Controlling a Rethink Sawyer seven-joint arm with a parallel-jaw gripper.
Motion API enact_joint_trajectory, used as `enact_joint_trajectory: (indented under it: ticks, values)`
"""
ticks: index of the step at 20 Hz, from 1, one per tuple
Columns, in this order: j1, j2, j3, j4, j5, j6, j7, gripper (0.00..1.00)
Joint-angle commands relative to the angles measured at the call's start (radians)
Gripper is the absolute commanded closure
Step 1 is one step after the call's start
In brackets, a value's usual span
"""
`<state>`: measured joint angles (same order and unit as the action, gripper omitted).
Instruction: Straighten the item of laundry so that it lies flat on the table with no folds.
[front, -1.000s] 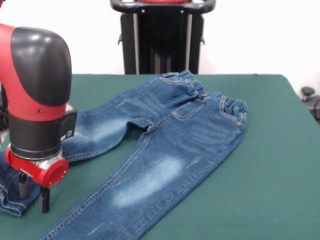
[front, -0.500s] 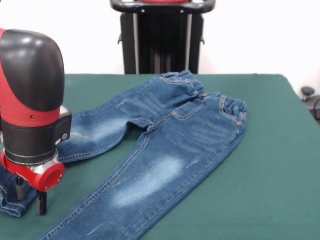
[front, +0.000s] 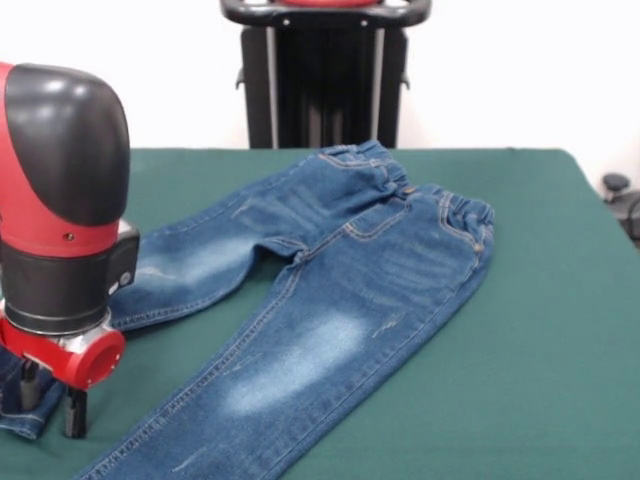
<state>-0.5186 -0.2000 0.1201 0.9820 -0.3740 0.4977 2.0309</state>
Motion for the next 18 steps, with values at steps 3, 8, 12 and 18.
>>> enact_joint_trajectory:
  ticks: [3,8,12,18]
  values:
    - [0.056,0.131,0.042,-0.077,-0.300,-0.644,-0.041,0.00]
    - [0.162,0.169,-0.224,-0.058,-0.043,-0.949,-0.078,0.00]
    - [0.187,0.177,-0.290,-0.041,0.039,-1.032,-0.108,0.00]
    - [0.208,0.202,-0.367,-0.054,0.118,-1.100,-0.127,0.00]
